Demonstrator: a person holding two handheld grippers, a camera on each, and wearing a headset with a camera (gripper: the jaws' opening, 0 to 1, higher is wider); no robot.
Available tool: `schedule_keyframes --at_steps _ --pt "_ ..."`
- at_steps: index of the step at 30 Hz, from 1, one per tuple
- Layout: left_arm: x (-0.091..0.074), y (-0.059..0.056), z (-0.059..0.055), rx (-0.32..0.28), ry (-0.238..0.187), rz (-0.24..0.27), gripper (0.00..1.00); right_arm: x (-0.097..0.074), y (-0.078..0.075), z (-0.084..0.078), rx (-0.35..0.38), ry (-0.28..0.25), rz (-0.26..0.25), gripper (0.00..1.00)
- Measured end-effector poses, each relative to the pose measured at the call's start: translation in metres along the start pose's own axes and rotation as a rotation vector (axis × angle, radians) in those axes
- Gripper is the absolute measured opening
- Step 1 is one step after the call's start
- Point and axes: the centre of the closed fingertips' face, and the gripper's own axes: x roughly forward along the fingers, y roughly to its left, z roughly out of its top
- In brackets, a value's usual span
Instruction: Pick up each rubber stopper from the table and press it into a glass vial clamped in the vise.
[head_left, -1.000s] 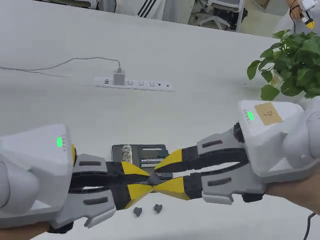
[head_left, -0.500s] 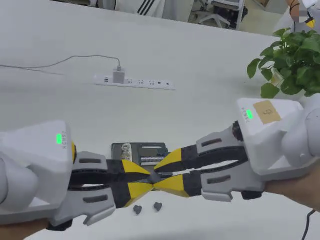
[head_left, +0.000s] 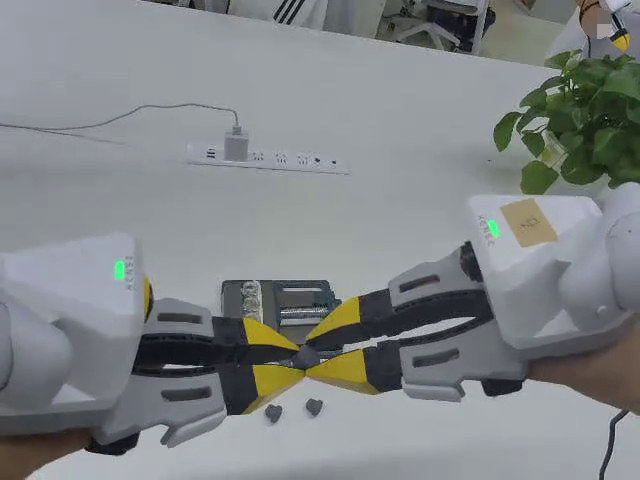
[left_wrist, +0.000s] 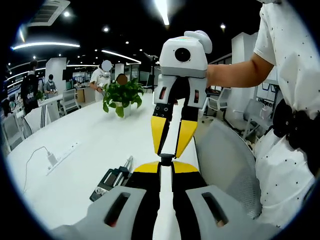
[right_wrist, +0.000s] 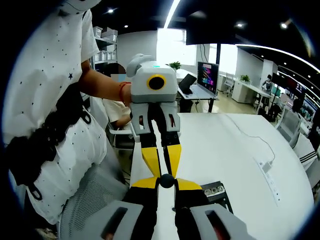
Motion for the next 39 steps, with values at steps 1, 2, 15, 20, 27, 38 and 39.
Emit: schedule_keyframes --at_steps 1,2,15,20,27,38,39 --pt "-0.0002 -0.0004 0.0001 0.002 0.001 -0.003 0.04 0.0 0.0002 0.0001 0.003 -0.001 0.002 0.08" --pt "-0.0003 -0.0004 0.0 0.004 0.002 -0.005 0.04 0.0 0.0003 0.0002 0.004 -0.001 0.004 0.08" --pt "-0.0015 -0.0006 0.0001 -0.016 0.005 -0.019 0.04 0.0006 0.0008 0.0011 0.005 -0.005 0.007 0.07" --pt "-0.0008 0.0 -0.0001 -0.027 0.009 -0.016 0.04 0.0006 0.0001 0.0005 -0.003 0.003 0.0 0.07" --pt "-0.0013 0.0011 -0.0002 -0.035 0.004 -0.015 0.04 0.0003 -0.0007 0.0012 -0.01 0.008 -0.006 0.06" --pt "-0.0027 0.0021 -0.0025 -0.009 -0.004 -0.004 0.04 0.0031 -0.0014 0.001 0.003 0.011 -0.01 0.05" --pt "-0.0026 0.002 -0.003 -0.002 -0.005 -0.002 0.04 0.0034 -0.0015 0.0007 0.004 0.013 -0.009 0.05"
